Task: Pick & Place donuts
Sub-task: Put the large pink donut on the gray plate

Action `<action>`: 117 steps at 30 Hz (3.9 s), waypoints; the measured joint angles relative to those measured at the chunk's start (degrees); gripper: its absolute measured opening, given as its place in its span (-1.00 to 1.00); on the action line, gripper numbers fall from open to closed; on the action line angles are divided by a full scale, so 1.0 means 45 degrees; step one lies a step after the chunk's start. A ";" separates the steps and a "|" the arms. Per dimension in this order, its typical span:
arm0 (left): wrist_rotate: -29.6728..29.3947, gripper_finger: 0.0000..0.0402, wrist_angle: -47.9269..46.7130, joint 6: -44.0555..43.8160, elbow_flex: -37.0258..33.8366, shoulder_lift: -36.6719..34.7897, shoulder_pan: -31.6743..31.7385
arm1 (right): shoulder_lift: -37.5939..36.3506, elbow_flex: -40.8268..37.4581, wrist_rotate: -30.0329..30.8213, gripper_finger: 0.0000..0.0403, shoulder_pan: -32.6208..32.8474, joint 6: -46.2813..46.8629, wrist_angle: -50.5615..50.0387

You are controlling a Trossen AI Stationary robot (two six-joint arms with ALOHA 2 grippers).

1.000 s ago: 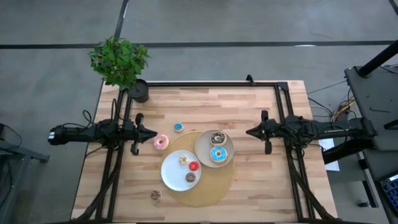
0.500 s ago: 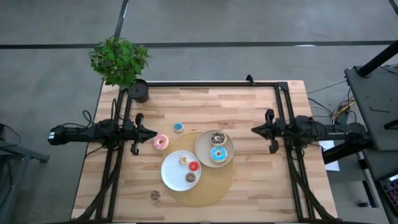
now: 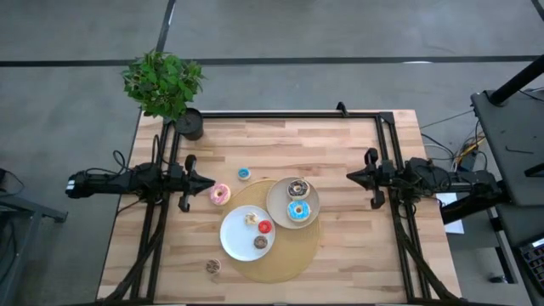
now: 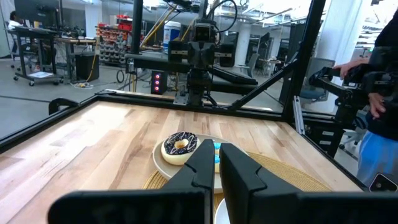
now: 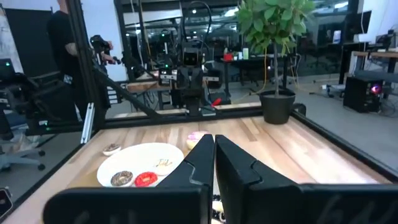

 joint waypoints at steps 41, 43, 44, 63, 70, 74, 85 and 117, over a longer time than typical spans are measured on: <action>0.0004 -1.00 0.0000 0.0002 0.0001 -0.0001 0.0001 | -0.0890 -0.1135 -0.0627 -0.96 0.0013 0.0055 -0.0417; 0.0004 -1.00 0.0000 0.0001 -0.0003 -0.0001 0.0001 | -0.0890 -0.1135 -0.0622 -0.96 0.0024 0.0128 -0.0415; 0.0004 -1.00 0.0000 -0.0001 -0.0002 0.0004 0.0001 | -0.0890 -0.1135 -0.0627 -0.96 0.0024 0.0202 -0.0418; 0.0004 -1.00 0.0000 -0.0001 -0.0002 0.0001 0.0001 | -0.0701 -0.1135 -0.0607 -0.96 0.0019 -0.0153 -0.0423; 0.0004 -1.00 0.0000 0.0004 -0.0002 -0.0001 0.0000 | -0.0692 -0.1135 -0.0597 -0.96 0.0019 -0.0149 -0.0422; 0.0003 -1.00 0.0000 0.0004 0.0001 -0.0001 -0.0002 | -0.0691 -0.1135 -0.0588 -0.96 0.0019 -0.0125 -0.0420; 0.0004 -1.00 0.0000 0.0000 -0.0003 0.0000 0.0003 | -0.0691 -0.1133 -0.0588 -0.96 0.0019 -0.0140 -0.0419; 0.0000 -1.00 0.0000 -0.0001 0.0001 0.0003 0.0002 | -0.0690 -0.1130 -0.0588 -0.96 0.0015 -0.0148 -0.0421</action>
